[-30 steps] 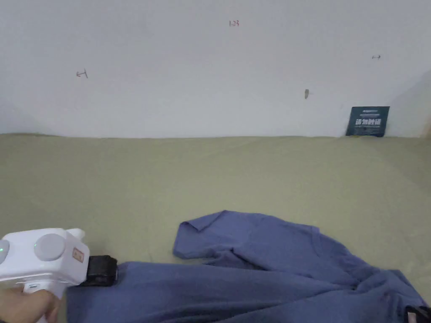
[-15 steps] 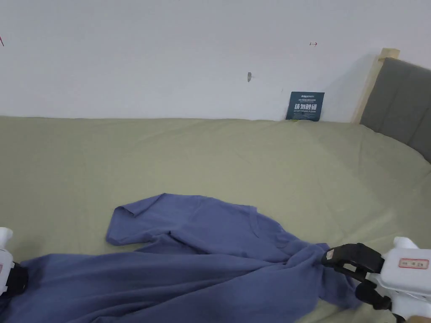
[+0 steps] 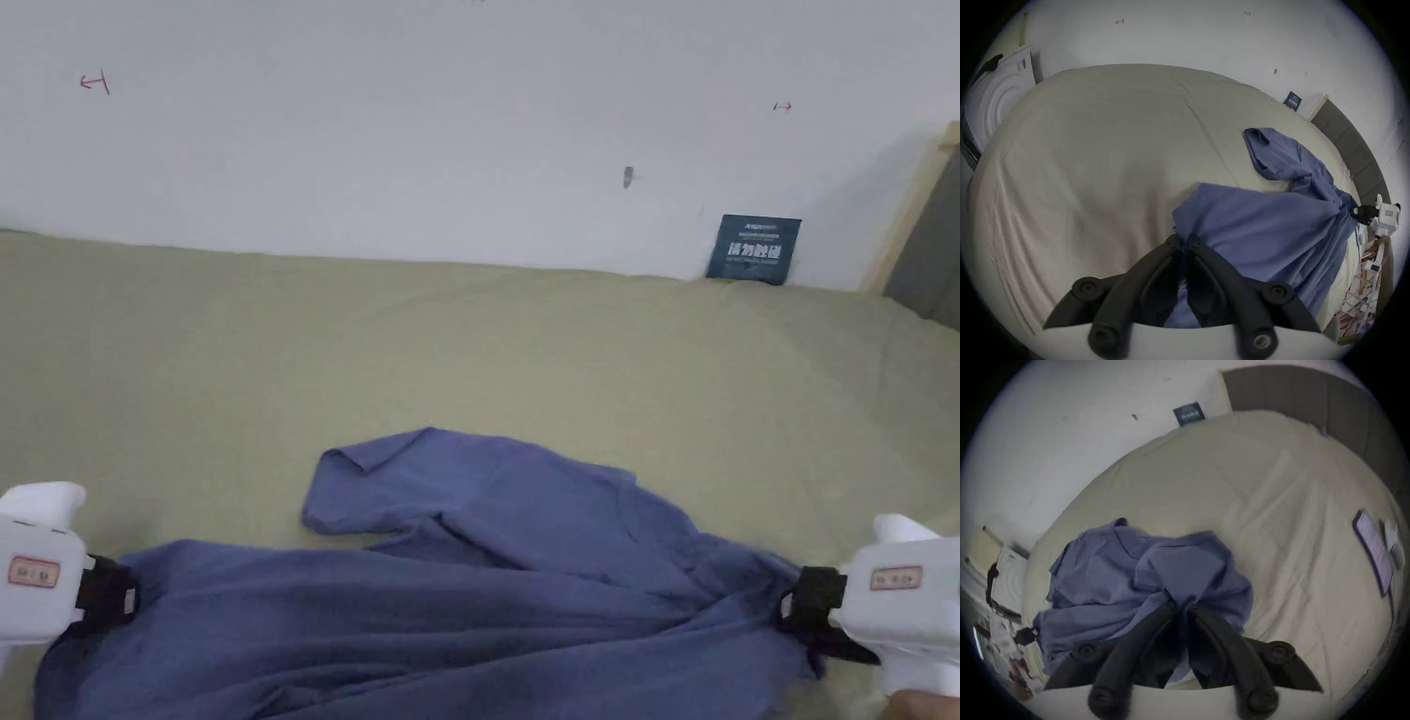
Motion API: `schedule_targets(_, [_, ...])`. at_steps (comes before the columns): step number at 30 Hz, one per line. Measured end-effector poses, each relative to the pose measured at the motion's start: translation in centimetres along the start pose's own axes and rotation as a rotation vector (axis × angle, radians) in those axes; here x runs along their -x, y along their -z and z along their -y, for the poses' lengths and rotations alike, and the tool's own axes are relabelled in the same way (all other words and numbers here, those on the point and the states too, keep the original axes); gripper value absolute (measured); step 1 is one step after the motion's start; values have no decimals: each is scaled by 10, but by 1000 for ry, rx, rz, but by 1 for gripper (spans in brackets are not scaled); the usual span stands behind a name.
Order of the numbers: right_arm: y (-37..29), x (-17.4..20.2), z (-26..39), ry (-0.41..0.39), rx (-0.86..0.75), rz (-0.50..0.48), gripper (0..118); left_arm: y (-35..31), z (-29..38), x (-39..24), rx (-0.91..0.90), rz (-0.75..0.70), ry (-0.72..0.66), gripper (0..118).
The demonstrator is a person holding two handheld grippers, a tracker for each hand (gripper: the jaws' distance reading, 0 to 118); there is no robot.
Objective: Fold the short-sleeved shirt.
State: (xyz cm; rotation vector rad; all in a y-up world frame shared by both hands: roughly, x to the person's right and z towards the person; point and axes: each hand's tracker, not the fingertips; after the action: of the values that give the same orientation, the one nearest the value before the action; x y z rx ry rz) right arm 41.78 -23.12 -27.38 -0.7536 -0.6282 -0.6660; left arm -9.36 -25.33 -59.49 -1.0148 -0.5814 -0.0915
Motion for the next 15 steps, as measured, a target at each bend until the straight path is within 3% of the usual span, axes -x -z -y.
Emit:
schedule_targets(5, [-35,31,-22,-113,-95,-71,7,-31,-16,-2,-93,73,-34,3])
schedule_targets(9, [-64,60,-46,-144,-195,-168,7,-65,-38,-2,-201,133,-125,3])
schedule_targets(15, [-90,107,-93,-175,-279,-251,7,-120,-82,-6,-297,150,-117,3])
